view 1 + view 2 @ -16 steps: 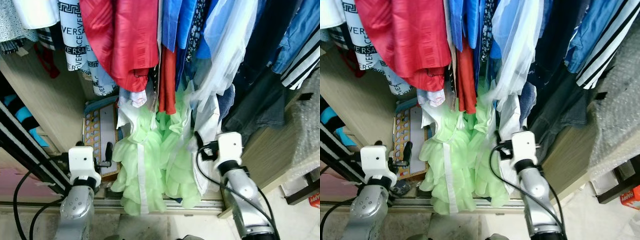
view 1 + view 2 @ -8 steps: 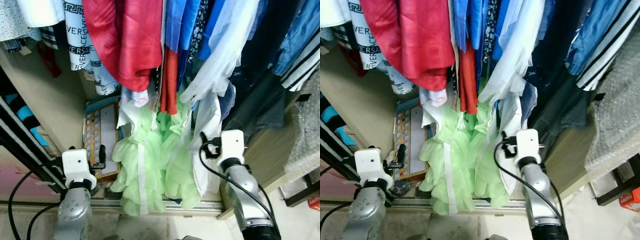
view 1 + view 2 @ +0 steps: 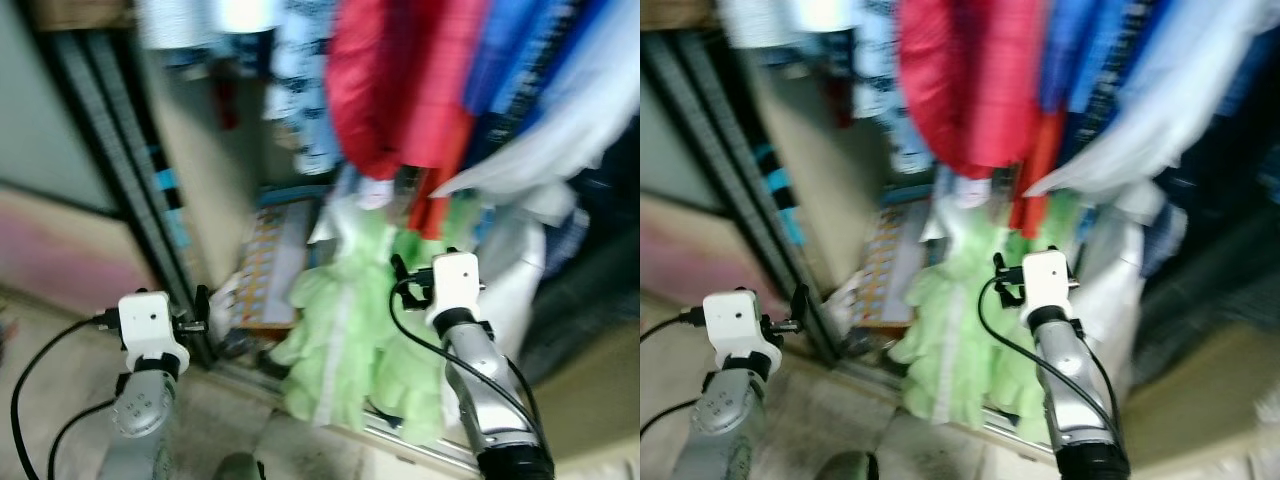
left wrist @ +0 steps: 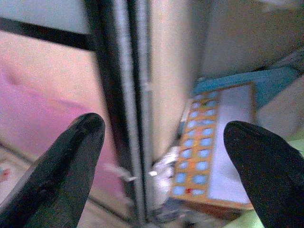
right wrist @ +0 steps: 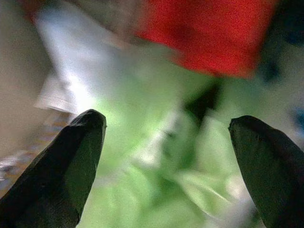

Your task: Clean up the room

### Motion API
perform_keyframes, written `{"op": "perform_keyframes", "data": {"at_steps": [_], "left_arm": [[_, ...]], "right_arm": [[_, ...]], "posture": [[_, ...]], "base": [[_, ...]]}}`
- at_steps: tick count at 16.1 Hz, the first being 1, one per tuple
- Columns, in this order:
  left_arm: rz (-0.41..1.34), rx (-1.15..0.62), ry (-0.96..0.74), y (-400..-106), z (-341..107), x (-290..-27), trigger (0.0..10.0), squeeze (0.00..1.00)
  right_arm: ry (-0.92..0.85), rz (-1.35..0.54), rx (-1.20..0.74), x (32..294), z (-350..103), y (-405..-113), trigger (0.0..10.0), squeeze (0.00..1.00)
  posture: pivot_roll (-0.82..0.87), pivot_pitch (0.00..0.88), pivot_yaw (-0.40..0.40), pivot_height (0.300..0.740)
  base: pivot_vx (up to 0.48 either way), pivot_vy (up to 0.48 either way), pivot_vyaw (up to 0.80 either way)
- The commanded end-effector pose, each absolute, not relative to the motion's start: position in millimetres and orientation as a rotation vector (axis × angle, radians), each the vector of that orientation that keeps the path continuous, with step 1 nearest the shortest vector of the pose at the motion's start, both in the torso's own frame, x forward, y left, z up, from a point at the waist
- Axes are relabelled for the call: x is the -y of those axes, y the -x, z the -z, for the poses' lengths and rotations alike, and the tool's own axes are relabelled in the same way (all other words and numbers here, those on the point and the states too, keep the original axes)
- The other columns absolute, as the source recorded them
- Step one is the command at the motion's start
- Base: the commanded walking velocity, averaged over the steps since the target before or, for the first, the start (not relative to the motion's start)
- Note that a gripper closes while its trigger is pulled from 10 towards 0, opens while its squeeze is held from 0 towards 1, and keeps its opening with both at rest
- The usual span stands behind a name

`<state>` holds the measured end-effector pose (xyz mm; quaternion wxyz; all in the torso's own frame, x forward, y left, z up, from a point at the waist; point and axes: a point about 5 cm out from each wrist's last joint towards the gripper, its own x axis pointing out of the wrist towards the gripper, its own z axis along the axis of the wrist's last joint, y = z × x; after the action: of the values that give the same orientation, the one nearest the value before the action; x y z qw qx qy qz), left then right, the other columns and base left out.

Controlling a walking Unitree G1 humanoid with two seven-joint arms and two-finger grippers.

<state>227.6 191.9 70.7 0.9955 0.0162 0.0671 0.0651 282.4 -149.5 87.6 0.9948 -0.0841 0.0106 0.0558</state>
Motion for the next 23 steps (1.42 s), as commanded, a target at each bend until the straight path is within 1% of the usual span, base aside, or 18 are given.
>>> {"op": "perform_keyframes", "data": {"at_steps": [1,10,12,17,18,23], "left_arm": [[-0.108,-0.143,-0.04,-230.3,-70.7,-190.2,10.0,0.0],[-0.109,-0.108,-0.037,-230.0,-79.1,-189.7,10.0,0.0],[-0.142,-0.085,-0.048,-229.1,-83.4,-190.7,10.0,0.0],[-0.122,-0.128,-0.009,-230.0,-77.8,-191.9,10.0,0.0],[-0.097,-0.134,-0.021,-231.9,-77.2,-189.4,10.0,0.0],[-0.09,-0.129,-0.058,-236.7,-78.7,-192.3,10.0,0.0]], "right_arm": [[0.183,-0.132,0.033,146.1,-97.2,-283.4,10.0,0.0],[0.176,-0.173,0.035,142.1,-97.7,-282.1,10.0,0.0],[0.174,-0.177,0.032,142.6,-97.3,-281.7,10.0,0.0],[0.158,-0.162,0.035,145.2,-97.3,-283.2,10.0,0.0],[0.154,-0.164,0.018,144.0,-94.6,-286.4,10.0,0.0],[0.141,-0.161,0.007,141.8,-91.7,-285.9,10.0,0.0]], "posture": [[0.04,0.0,-0.019,0.74],[0.04,0.0,-0.03,0.74],[0.05,0.0,-0.033,0.74],[0.06,0.0,-0.034,0.74],[0.06,0.0,-0.032,0.74],[0.07,0.0,-0.022,0.74]], "base": [[0.0,0.0,0.79],[0.0,0.0,0.79],[0.0,0.0,0.79],[0.0,0.0,0.79],[0.0,0.0,0.79],[0.0,0.0,0.79]]}}
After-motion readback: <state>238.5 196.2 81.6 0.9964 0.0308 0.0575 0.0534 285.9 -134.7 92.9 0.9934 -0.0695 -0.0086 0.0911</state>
